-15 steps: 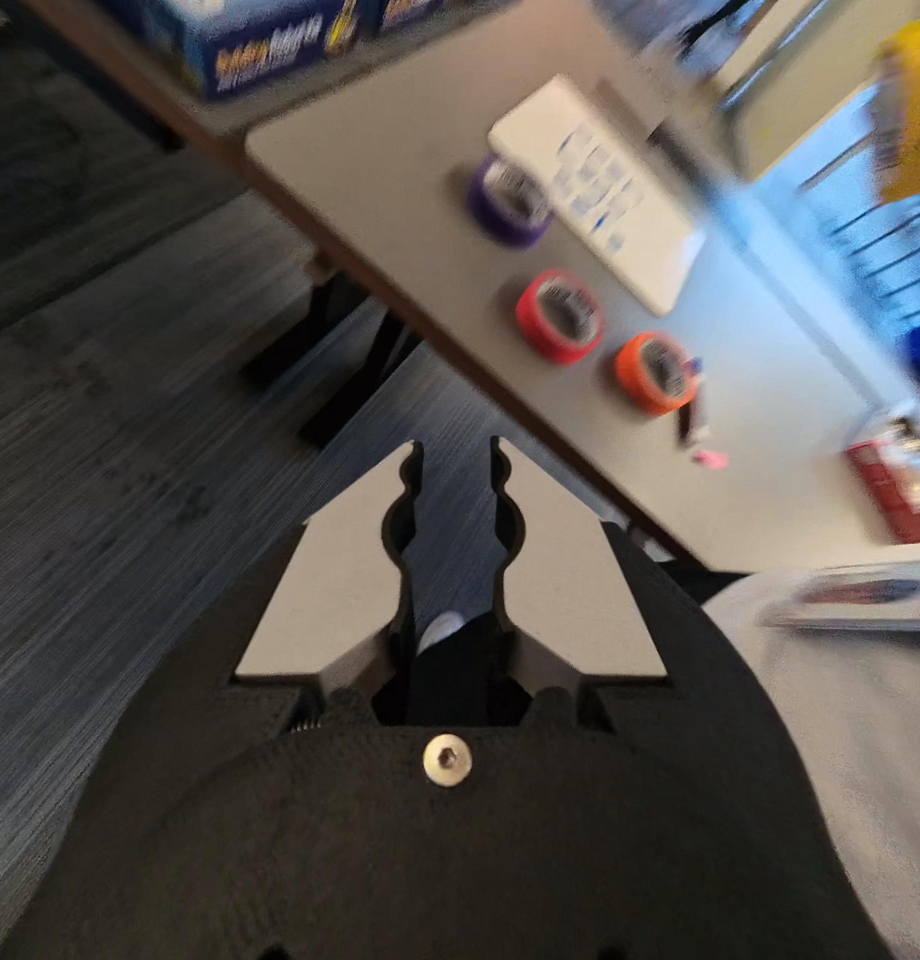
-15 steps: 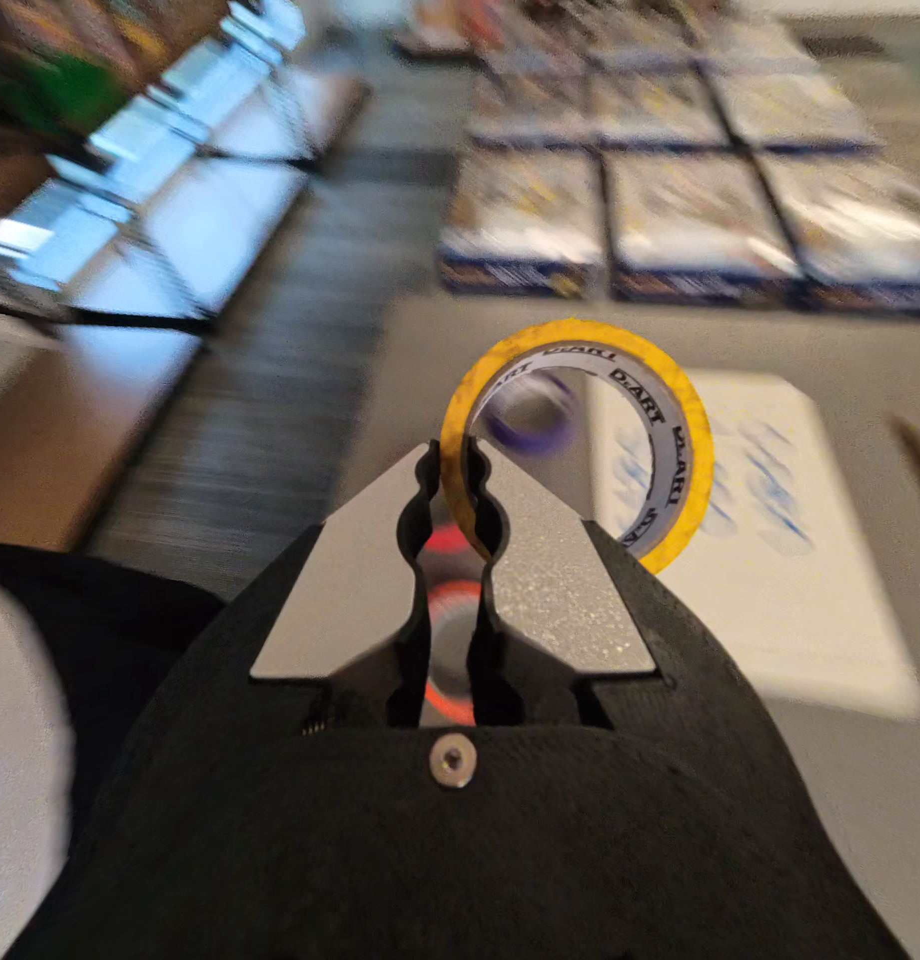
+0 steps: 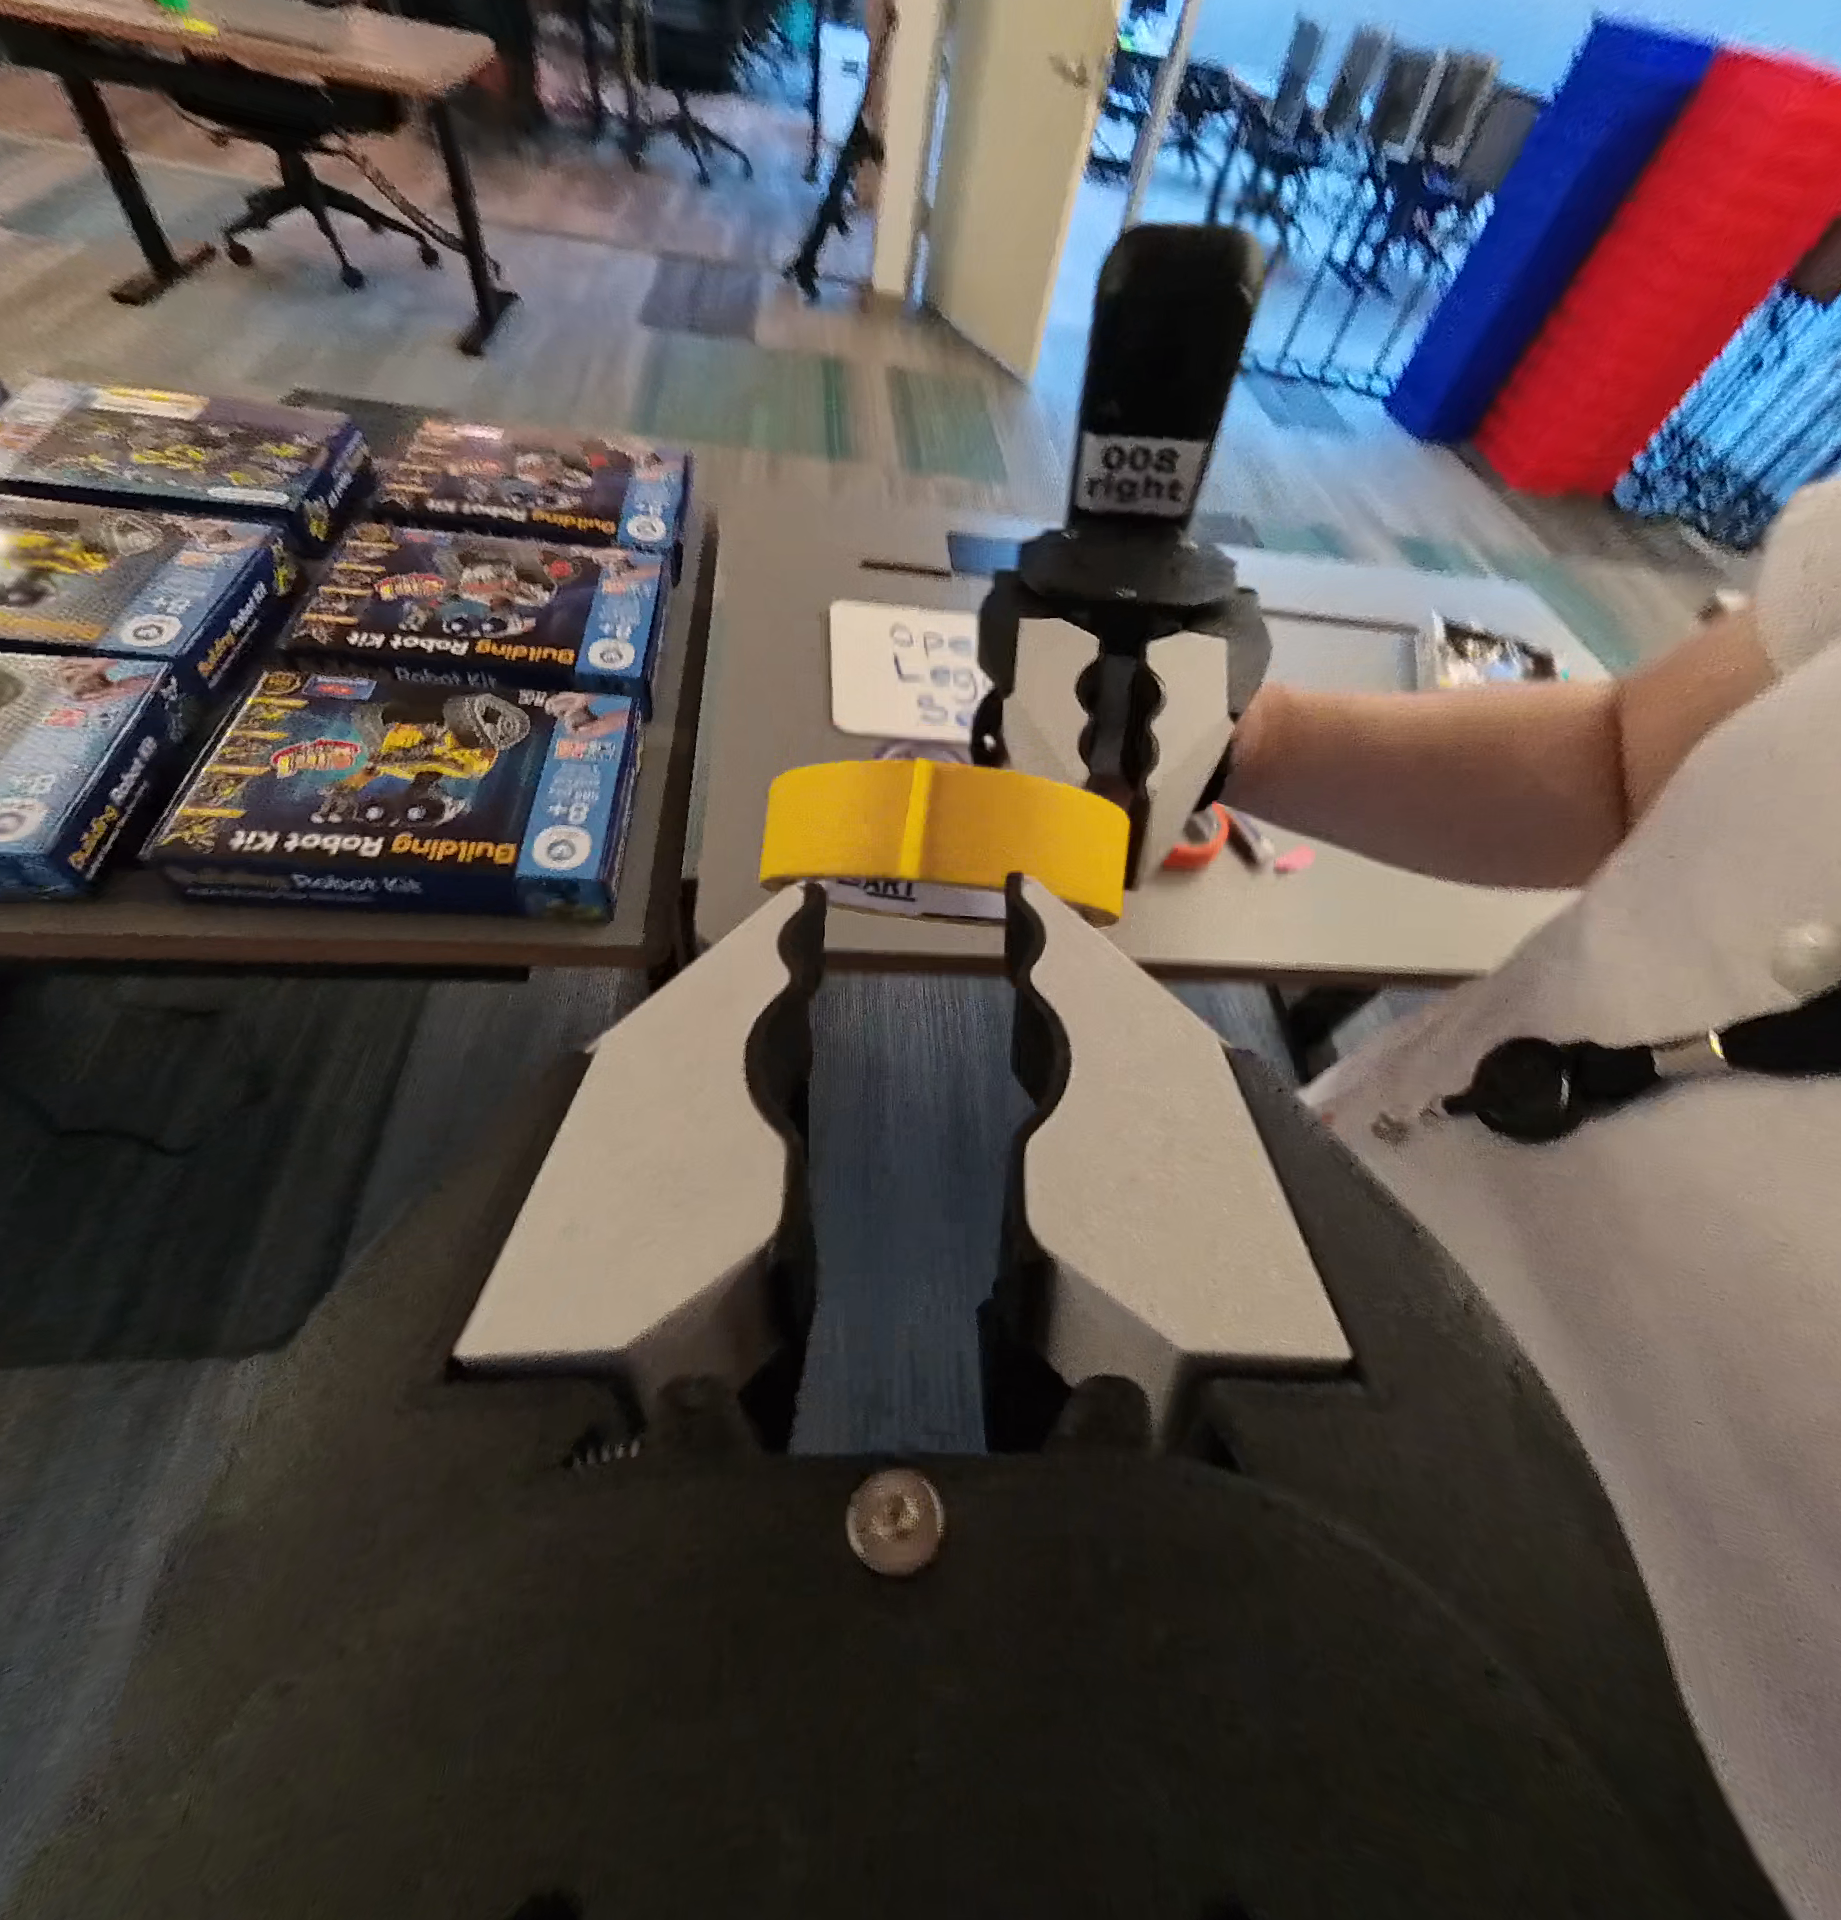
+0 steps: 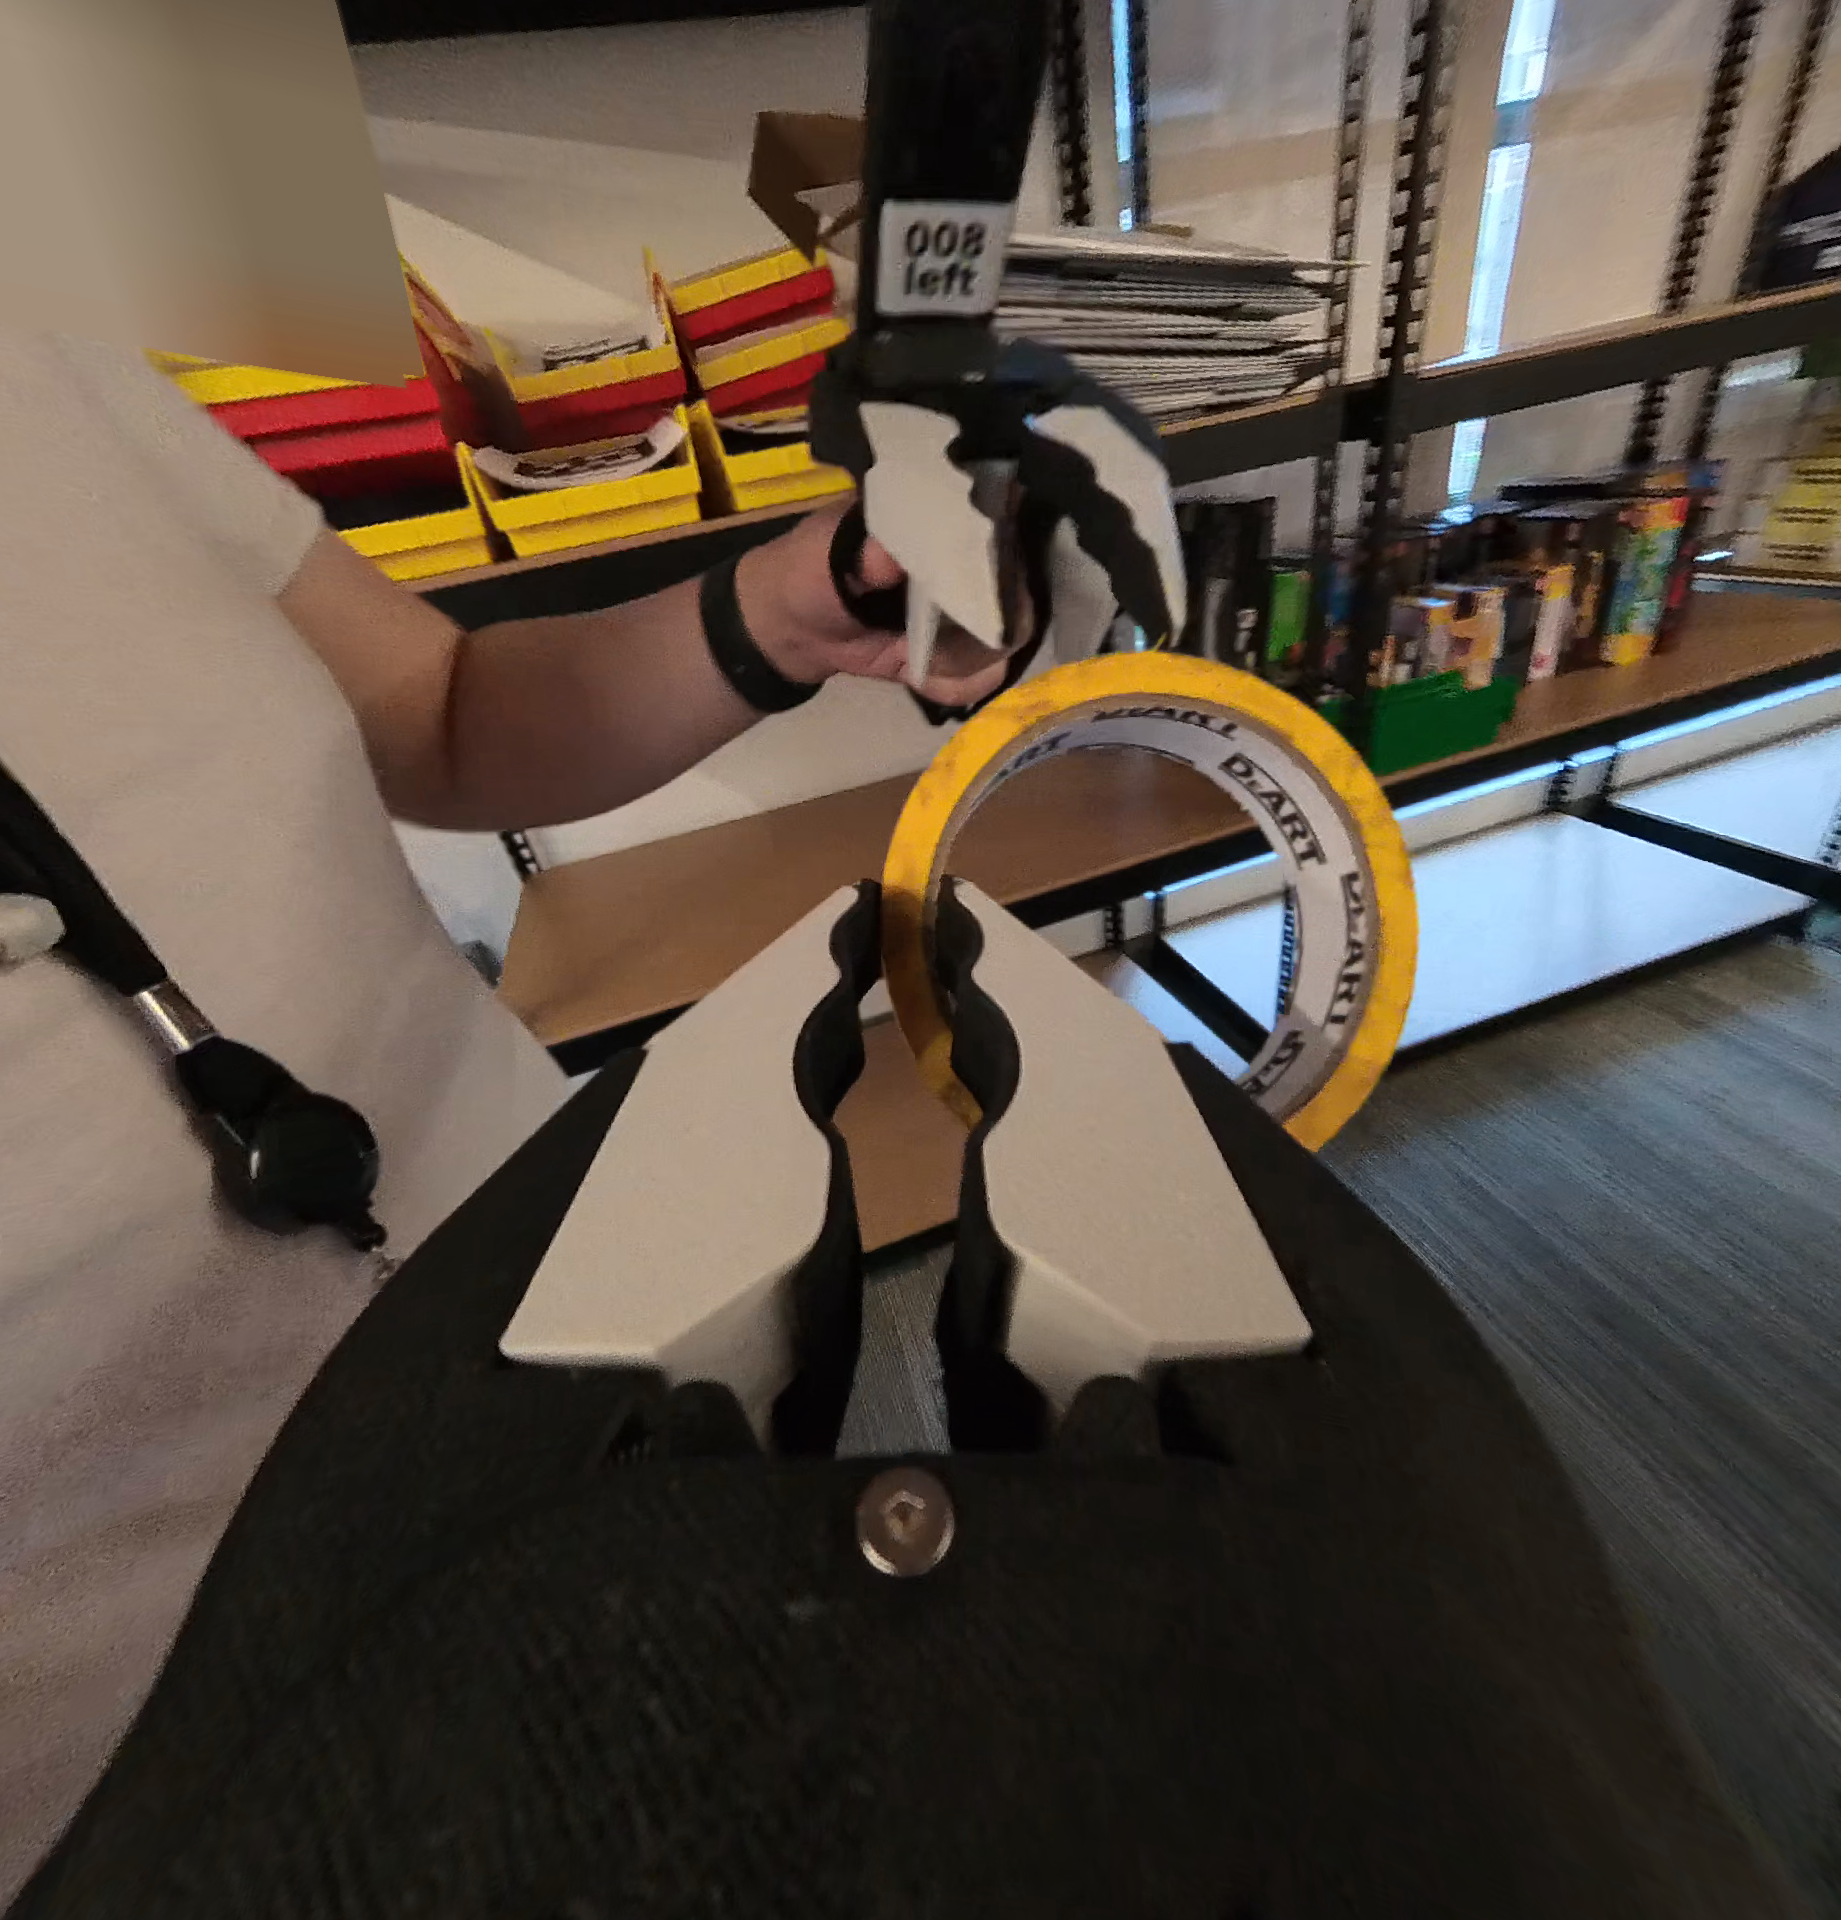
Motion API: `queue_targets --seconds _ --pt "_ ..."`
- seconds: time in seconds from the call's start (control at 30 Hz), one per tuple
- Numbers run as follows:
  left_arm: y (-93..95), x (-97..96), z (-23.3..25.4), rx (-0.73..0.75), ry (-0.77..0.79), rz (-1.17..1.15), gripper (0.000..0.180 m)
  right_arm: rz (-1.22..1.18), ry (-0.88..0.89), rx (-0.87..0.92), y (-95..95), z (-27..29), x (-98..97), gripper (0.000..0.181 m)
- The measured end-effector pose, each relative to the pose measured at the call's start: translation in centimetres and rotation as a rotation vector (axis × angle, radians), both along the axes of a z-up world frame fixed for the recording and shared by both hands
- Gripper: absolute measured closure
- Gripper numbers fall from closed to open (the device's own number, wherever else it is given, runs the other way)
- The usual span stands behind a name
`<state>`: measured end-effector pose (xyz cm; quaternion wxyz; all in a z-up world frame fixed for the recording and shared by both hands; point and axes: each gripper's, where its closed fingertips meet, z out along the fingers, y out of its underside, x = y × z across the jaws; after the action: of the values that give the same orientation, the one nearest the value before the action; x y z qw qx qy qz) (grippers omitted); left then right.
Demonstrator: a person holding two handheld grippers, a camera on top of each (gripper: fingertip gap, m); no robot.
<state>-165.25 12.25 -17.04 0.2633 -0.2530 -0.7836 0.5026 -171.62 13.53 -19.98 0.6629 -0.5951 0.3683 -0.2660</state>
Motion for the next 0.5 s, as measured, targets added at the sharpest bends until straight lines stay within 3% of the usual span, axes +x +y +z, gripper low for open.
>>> queue_targets --seconds 0.23,0.5 --pt "1.0 7.1 1.4 0.019 0.029 -0.163 0.162 0.046 0.003 -0.041 1.5 0.3 9.0 0.172" --pt "-1.6 8.6 -0.1 0.069 0.0 -0.258 0.166 0.032 0.036 -0.097 -0.3 -0.1 11.0 0.172"
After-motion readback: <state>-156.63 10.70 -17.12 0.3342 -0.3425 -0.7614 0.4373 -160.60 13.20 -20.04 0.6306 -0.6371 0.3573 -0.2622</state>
